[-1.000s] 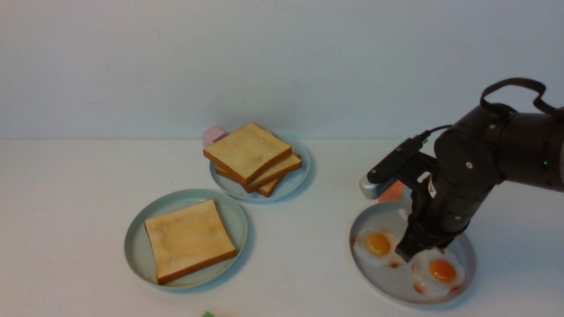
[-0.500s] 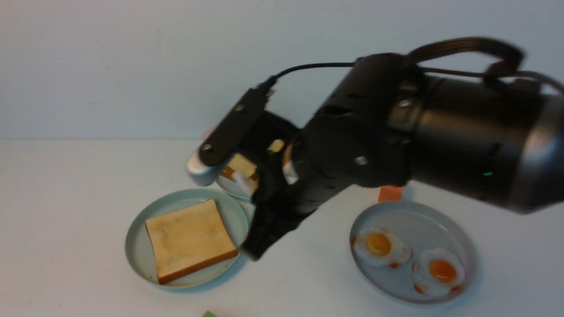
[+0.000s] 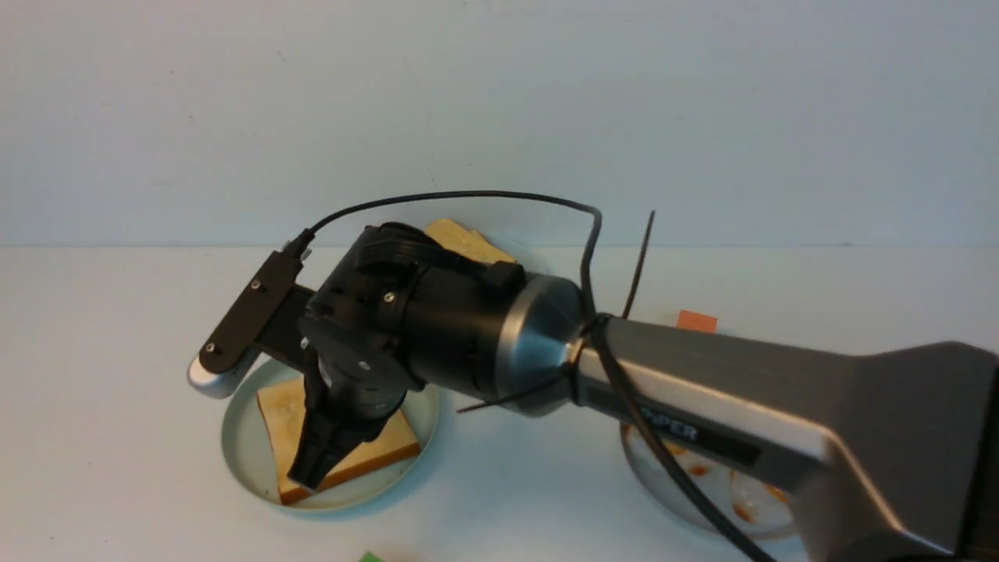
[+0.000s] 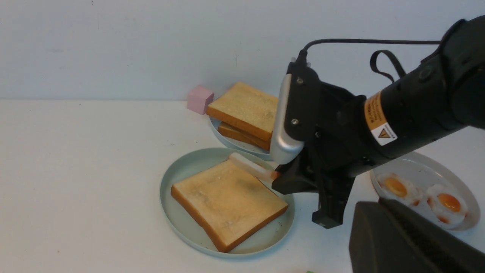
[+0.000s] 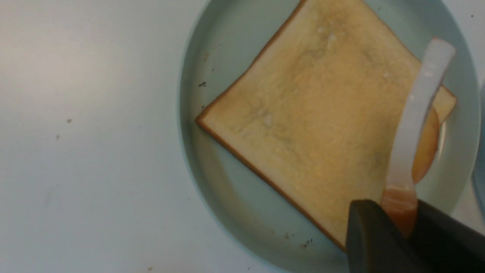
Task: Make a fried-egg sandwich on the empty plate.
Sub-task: Use the right arm to place the fried egg on the slice of bread in the middle
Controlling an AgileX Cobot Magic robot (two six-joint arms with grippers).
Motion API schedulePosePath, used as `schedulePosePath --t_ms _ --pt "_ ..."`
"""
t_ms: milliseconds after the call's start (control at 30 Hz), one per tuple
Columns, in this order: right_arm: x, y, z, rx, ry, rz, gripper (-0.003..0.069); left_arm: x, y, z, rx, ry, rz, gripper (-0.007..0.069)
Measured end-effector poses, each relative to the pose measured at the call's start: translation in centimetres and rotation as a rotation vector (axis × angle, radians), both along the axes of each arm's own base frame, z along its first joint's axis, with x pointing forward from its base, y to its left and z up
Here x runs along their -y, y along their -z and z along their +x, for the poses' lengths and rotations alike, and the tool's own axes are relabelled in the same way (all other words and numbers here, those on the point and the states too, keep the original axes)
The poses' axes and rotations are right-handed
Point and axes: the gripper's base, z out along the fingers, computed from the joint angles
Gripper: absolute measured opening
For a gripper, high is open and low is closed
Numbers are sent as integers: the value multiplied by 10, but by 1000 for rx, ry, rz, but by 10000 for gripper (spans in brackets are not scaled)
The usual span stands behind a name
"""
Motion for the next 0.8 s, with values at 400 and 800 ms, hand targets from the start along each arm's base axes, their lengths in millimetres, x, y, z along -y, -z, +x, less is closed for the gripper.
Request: schedulePosePath --t_ms 400,800 --pt "-11 31 13 56 -25 -24 114 0 0 0 0 0 -1 -3" --pt "-17 24 4 -22 45 82 636 0 0 0 -1 0 0 8"
